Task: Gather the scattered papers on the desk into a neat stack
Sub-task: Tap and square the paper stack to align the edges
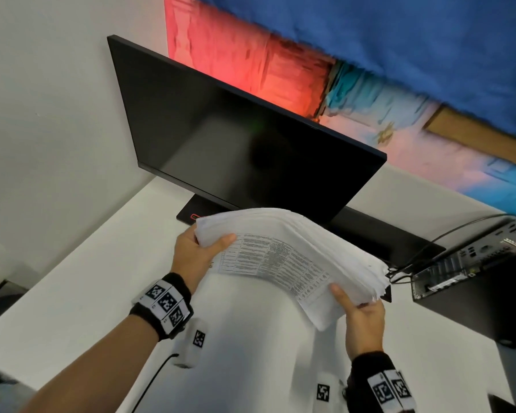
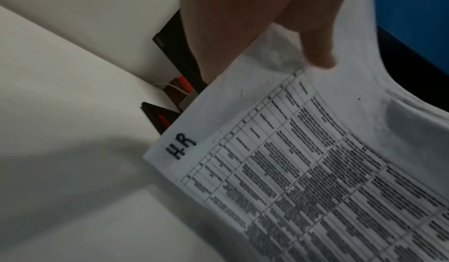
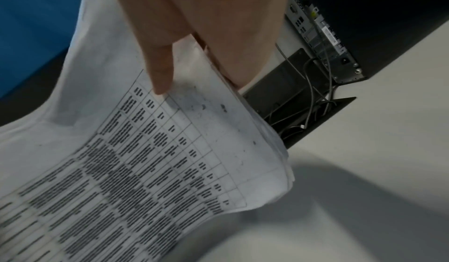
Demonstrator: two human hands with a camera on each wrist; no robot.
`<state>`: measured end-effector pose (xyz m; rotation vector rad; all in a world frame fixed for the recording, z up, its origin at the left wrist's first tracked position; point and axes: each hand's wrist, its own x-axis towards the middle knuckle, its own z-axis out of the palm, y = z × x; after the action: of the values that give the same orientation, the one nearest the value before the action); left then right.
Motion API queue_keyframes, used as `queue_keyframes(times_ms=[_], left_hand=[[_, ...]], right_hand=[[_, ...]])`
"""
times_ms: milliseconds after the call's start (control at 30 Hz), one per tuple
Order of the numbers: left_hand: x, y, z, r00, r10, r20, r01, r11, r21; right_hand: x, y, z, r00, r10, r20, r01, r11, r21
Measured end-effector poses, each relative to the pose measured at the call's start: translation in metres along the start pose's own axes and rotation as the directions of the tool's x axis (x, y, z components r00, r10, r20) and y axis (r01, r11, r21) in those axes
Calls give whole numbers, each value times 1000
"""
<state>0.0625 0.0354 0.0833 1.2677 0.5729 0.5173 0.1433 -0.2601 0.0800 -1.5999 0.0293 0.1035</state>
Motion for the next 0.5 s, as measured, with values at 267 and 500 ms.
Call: queue_keyframes(times_ms=[267,500], left_hand=[[11,16,11,985,-30,-172,45,995,86],[28,18,12,987,-62,-147,76,993,87]], right_hand=[[3,3,4,982,-188,-12,182,964,-194],[4,4,-6,892,-436,123,439,764,-474]])
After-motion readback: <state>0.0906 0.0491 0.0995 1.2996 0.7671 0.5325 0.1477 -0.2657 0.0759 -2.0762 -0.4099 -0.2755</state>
